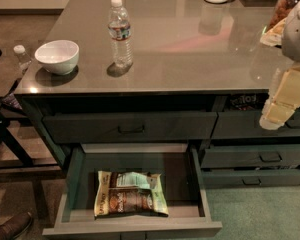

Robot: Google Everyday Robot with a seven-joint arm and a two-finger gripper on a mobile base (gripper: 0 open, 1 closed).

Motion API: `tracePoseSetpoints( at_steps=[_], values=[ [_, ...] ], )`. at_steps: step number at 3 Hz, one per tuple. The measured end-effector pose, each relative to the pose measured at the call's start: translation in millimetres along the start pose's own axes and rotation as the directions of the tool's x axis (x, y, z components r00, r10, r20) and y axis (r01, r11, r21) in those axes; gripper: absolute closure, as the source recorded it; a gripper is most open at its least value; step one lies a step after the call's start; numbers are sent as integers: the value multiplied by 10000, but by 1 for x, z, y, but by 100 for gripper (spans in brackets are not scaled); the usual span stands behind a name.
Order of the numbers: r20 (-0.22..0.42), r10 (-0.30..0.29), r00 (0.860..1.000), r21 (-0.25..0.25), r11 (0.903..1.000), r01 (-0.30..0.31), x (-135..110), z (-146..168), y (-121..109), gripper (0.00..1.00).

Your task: Pick brown chip bag from middle drawer and place on counter

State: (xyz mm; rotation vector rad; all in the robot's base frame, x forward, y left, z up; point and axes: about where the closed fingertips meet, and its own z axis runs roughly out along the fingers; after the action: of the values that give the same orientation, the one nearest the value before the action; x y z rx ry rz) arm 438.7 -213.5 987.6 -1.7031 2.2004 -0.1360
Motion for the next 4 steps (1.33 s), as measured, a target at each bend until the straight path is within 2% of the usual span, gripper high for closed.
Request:
tracePoseSetpoints(
  at_steps=[1, 2, 3, 4],
  values=[
    [-4, 20, 10000, 66, 10000, -20, -3, 0, 4, 0],
    [442, -4, 9990, -318, 9995, 18, -26, 24, 26, 0],
    [1091, -154, 9939, -1360, 9902, 303, -66, 71, 67, 0],
    [1091, -154, 9939, -1357, 9903, 303, -66, 71, 67, 0]
  ],
)
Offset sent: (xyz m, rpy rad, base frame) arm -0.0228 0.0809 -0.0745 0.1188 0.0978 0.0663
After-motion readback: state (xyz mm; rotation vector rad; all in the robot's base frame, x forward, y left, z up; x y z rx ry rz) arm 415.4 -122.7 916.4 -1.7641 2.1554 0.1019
